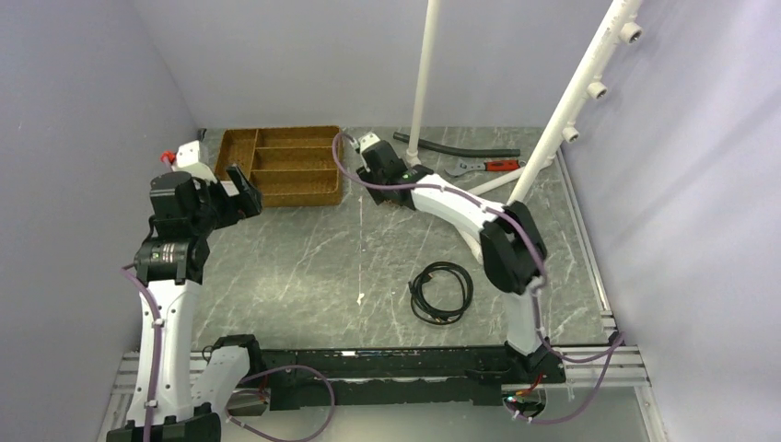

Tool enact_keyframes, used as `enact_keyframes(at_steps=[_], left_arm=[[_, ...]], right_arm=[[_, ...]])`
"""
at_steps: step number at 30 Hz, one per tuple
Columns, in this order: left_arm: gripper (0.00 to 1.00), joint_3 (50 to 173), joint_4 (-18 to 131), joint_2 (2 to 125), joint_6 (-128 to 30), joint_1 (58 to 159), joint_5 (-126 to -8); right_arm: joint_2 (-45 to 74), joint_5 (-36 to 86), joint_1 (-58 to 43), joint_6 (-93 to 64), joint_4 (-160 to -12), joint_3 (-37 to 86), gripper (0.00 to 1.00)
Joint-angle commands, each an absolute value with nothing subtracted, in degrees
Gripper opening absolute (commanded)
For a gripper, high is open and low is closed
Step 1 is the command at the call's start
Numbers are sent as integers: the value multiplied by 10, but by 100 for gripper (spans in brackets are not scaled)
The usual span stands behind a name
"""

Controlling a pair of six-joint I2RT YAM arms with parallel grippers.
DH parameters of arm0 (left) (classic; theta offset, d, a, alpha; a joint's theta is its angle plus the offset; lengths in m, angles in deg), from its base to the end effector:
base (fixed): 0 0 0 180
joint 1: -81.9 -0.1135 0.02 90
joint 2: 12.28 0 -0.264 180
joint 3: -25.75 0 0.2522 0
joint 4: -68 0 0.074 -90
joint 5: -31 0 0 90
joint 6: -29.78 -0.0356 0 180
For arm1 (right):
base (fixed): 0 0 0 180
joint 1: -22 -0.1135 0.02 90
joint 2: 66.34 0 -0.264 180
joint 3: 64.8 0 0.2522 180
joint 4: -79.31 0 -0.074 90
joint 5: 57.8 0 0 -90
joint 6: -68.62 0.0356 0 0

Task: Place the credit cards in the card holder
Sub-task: Move the card holder to the center of the board.

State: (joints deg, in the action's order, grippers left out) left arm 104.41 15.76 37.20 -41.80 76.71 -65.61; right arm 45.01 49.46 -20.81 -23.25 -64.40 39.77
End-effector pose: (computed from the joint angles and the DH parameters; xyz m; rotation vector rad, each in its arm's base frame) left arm 0.1690 0.0112 0.3943 -0.3308 1.9521 -0.2642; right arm 0.3340 0.2950 0.2559 -0.7265 2.1625 0.0219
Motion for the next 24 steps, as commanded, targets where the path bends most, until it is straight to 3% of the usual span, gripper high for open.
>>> enact_keyframes(at_steps=[1, 4, 7, 13, 19, 24], left_arm=[[99, 1002, 191, 350, -439, 768, -659], [99, 983, 196, 352, -429, 773, -671], [99, 970, 197, 361, -409, 774, -714], [99, 933, 206, 400, -358, 781, -846], [99, 944, 156, 489, -345, 865, -850], [93, 878, 226, 509, -257, 953, -849]], right_arm=[[542, 477, -169, -229, -661, 515, 47], [594, 515, -154, -220, -669, 562, 49], [651, 550, -137, -215, -641, 624, 37], [702, 504, -124, -201, -601, 664, 28], [576, 371, -149, -69, -635, 452, 22], [431, 283, -209, 25, -708, 260, 22]])
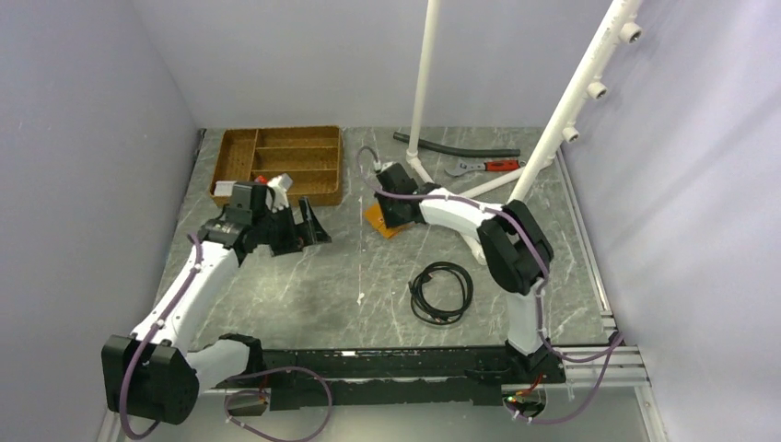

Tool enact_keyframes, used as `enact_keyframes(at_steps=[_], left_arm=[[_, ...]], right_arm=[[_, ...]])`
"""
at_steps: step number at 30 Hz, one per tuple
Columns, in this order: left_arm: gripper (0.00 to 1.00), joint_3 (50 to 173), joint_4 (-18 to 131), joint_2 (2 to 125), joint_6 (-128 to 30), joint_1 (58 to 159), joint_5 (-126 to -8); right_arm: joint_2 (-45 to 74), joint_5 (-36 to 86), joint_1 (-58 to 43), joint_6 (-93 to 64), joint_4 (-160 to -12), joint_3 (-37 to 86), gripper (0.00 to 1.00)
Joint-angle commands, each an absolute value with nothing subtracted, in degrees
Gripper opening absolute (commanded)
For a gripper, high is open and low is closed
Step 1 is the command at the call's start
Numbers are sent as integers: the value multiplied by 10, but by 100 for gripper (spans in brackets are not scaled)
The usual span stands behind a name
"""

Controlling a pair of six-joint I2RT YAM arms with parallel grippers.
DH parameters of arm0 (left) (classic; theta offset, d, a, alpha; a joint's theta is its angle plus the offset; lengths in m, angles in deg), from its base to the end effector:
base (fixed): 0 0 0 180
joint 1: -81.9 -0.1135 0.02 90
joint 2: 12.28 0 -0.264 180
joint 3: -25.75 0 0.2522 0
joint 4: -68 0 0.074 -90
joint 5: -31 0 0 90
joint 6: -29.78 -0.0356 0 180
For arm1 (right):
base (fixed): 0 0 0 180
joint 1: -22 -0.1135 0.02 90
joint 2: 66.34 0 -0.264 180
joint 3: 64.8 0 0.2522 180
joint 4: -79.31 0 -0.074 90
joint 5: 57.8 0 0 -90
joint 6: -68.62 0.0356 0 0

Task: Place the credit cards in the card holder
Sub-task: Move the card holder to the center of the board.

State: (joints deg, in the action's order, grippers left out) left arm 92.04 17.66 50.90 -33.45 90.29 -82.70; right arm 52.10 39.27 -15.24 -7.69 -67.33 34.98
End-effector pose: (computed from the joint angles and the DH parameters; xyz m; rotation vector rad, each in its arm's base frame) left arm 0.2206 -0.0470 0.2845 -0.1918 2.4411 -0.7768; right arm 0.3625 0.2700 0.1788 -0.4550 2.4412 0.2289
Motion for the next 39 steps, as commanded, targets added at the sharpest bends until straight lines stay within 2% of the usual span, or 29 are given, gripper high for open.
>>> enact_keyframes(at_steps=[1, 3, 5, 8, 10, 12, 17, 21, 26, 33, 35, 37, 39], left_arm=[[90, 857, 250, 510, -228, 965, -854], [84, 813, 301, 512, -164, 985, -870], [82, 764, 378, 510, -110, 1002, -884], [76, 739, 421, 514, -64, 1019, -869], [75, 747, 417, 518, -66, 1027, -851], [76, 765, 404, 530, -77, 1030, -845], [76, 785, 409, 558, -73, 1036, -855], [75, 774, 434, 566, -52, 1048, -862], [72, 776, 394, 545, -57, 1069, -826], [64, 787, 337, 537, -97, 1077, -754], [58, 788, 344, 559, -99, 1079, -756], [52, 790, 363, 584, -96, 1090, -762], [50, 798, 377, 610, -92, 1107, -754]], right_arm=[[409, 271, -226, 46, -713, 237, 23], [371, 259, -247, 88, -724, 198, 23], [335, 255, -257, 94, -746, 162, 28], [318, 316, -226, 50, -711, 177, 35], [316, 335, -189, 23, -704, 190, 45], [336, 298, -148, 4, -724, 204, 58], [435, 311, -111, -5, -741, 286, 68], [515, 285, -105, 12, -747, 354, 62], [538, 240, -121, 18, -777, 325, 41], [441, 256, -193, 101, -831, 158, 33], [415, 264, -218, 133, -845, 119, 31], [394, 277, -242, 153, -848, 97, 31], [377, 267, -253, 150, -848, 87, 37]])
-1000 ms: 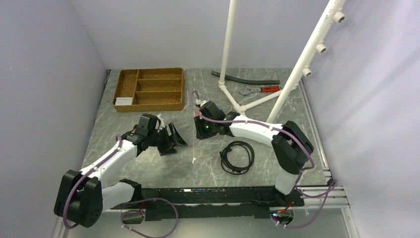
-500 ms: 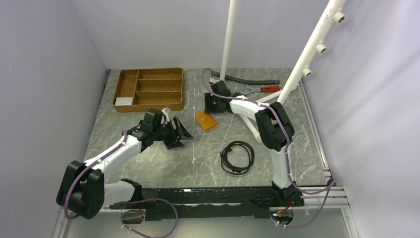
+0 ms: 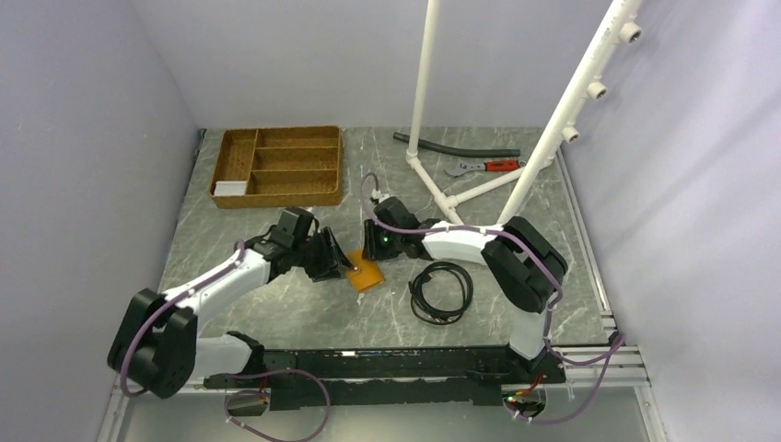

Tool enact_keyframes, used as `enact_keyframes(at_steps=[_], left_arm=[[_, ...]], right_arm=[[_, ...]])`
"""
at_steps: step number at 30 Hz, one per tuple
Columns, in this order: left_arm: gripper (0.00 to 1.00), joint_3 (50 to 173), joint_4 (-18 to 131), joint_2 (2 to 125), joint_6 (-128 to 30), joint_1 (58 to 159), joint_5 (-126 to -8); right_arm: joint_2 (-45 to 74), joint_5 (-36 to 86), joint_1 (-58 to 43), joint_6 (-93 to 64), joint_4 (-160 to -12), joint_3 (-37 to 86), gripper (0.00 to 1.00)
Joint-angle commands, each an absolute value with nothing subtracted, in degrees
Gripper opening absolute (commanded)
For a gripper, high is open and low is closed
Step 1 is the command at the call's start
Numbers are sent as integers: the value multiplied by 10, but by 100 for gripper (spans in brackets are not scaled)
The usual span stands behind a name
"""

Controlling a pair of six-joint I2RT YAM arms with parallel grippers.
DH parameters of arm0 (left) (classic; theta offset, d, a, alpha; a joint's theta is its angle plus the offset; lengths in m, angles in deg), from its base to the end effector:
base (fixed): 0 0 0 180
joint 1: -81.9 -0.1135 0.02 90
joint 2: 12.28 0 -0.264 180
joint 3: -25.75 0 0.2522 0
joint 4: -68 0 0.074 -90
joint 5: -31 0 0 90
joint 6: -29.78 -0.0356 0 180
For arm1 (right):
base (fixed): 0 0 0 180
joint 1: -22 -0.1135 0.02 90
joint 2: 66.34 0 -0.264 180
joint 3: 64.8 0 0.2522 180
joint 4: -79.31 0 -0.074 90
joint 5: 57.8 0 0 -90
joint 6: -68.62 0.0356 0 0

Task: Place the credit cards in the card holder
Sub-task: Move the card holder to the center of the board, then open the card holder at the center of the board.

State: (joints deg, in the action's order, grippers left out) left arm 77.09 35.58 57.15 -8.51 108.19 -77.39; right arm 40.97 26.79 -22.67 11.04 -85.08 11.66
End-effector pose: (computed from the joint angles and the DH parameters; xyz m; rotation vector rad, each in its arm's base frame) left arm 0.2062 -0.1144 0.1992 -0.4325 2.6168 -0.9312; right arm 0.2753 0.2769 0.1569 -0.3148 2.4902 0.7173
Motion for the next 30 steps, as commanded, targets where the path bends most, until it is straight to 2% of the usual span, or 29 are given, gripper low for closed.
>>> enact_keyframes(at_steps=[1, 4, 6, 10, 16, 25, 30], left_arm=[[49, 807, 375, 621, -93, 1119, -741], [48, 854, 316, 649, -110, 1159, -671], [48, 889, 277, 668, -122, 1178, -626], [39, 946, 233, 706, -127, 1201, -592], [33, 1008, 140, 786, -73, 1213, -536], [42, 1040, 117, 854, -24, 1241, -544], [40, 1053, 95, 896, -10, 1249, -520]], right_arm=[[369, 260, -251, 148, -845, 84, 40], [347, 249, -228, 132, -824, 80, 52], [335, 236, -213, 126, -818, 73, 53], [317, 203, -210, 134, -856, 38, 50], [314, 158, -210, 173, -933, -4, 44], [336, 147, -236, 189, -969, -21, 45], [354, 186, -252, 183, -955, -24, 45]])
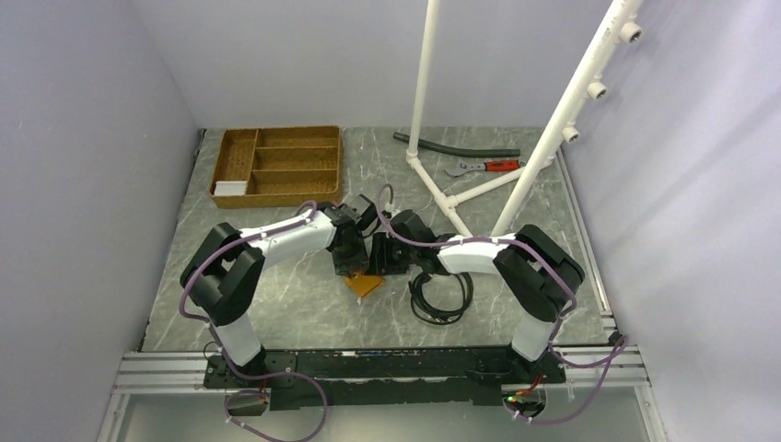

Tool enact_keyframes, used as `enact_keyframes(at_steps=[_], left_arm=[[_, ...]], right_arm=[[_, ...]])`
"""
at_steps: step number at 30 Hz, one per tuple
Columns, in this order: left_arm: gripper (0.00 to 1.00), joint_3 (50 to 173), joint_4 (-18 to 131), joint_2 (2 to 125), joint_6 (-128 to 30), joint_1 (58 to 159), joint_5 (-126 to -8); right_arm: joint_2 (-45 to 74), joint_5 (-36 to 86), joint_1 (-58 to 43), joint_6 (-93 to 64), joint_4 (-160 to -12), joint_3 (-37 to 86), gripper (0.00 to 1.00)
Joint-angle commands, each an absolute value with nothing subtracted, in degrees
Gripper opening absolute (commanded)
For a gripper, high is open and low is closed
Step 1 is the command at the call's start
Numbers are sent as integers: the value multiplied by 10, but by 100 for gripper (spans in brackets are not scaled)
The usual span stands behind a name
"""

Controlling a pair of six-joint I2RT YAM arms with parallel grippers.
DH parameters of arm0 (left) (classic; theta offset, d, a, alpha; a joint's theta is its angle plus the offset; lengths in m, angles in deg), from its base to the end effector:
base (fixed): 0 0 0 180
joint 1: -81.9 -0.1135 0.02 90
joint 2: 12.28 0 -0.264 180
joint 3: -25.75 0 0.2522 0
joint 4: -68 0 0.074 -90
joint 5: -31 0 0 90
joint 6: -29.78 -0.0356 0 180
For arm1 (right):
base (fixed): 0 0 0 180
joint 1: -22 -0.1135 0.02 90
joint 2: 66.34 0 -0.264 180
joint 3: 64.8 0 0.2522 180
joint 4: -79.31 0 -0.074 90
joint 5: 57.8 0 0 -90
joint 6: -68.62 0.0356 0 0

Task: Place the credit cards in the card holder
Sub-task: Open the card holder at the center of the board.

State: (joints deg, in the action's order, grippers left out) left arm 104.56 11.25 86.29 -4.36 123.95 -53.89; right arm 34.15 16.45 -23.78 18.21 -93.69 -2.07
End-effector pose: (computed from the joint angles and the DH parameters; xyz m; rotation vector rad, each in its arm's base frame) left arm 0.2414 -0.2135 0.1828 -0.3657 2.8920 -0.1746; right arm 0.2332 0.2535 0.1424 -0.2860 2.5521 0.9849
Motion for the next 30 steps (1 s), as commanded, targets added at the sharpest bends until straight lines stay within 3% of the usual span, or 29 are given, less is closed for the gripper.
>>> enact_keyframes(at_steps=[1, 3, 8, 15, 17, 24, 26, 30], left_arm=[[38, 1051, 93, 901, -9, 1250, -520], [33, 1047, 97, 907, -12, 1250, -522], [0, 1023, 136, 864, -29, 1250, -531], [0, 873, 269, 649, -22, 1249, -506], [0, 826, 292, 589, -20, 1249, -492], [0, 731, 333, 461, -18, 1249, -494], [0, 724, 330, 450, -14, 1249, -493], [0, 718, 330, 446, -14, 1249, -491]], right_arm=[[354, 192, -253, 184, -954, -27, 44], [352, 206, -253, 187, -951, -34, 43], [357, 216, -253, 197, -956, -47, 40], [359, 232, -253, 190, -960, -57, 38], [342, 266, -259, 139, -939, -46, 43], [238, 389, -333, -120, -970, -70, 84], [221, 417, -365, -170, -1000, -85, 90], [240, 457, -440, -231, -1022, -74, 91]])
